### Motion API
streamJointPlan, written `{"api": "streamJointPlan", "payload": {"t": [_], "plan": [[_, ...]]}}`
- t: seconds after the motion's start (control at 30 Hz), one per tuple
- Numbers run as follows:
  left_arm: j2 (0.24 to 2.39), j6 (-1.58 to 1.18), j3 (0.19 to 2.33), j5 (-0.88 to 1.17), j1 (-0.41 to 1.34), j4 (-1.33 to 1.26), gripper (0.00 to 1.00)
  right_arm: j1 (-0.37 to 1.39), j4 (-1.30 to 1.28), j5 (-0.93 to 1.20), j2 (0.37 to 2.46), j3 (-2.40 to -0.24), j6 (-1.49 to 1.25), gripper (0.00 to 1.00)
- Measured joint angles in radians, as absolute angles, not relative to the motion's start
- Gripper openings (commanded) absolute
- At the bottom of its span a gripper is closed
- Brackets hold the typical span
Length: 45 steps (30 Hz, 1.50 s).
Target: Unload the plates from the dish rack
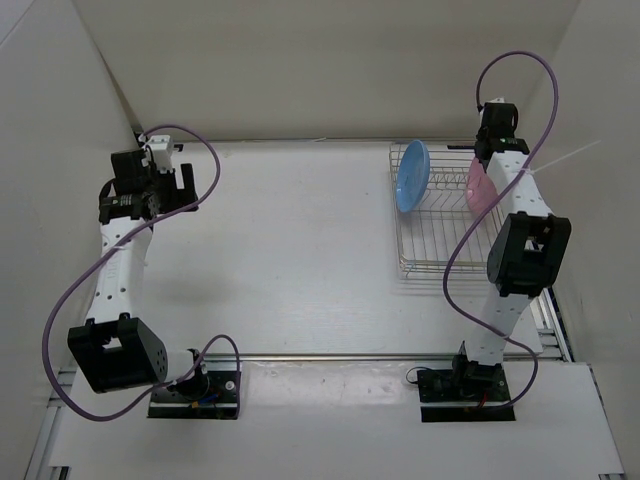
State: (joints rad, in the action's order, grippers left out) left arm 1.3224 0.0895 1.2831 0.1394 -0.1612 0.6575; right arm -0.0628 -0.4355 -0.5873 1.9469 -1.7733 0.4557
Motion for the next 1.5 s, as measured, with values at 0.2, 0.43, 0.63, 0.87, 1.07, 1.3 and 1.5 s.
{"api": "streamJointPlan", "payload": {"t": [0.2, 0.43, 0.63, 0.87, 1.07, 1.3, 1.5], "plan": [[1.322, 0.089, 1.282, 0.142, -0.176, 0.657, 1.00, -0.044, -0.442, -0.641, 1.957, -1.786, 0.452, 0.01], [1.328, 0.089, 1.282, 0.143, -0.181, 0.657, 1.00, 0.010, -0.469, -0.786, 1.970, -1.857, 0.506, 0.01], [1.337, 0.089, 1.281, 0.143, -0.181, 0.658, 1.00, 0.047, -0.391, -0.897, 1.970, -1.868, 0.630, 0.01], [1.353, 0.094, 1.288, 0.142, -0.181, 0.665, 1.00, 0.059, -0.329, -0.944, 1.938, -1.869, 0.692, 0.01], [1.369, 0.105, 1.310, 0.122, -0.171, 0.676, 1.00, 0.134, -0.315, -0.927, 1.786, -1.854, 0.663, 0.01], [1.369, 0.132, 1.388, 0.134, -0.061, 0.693, 1.00, 0.208, -0.395, -0.797, 1.483, -1.827, 0.443, 0.01], [1.370, 0.159, 1.552, 0.250, 0.094, 0.704, 1.00, 0.187, -0.515, -0.448, 1.259, -1.739, 0.312, 0.01]]}}
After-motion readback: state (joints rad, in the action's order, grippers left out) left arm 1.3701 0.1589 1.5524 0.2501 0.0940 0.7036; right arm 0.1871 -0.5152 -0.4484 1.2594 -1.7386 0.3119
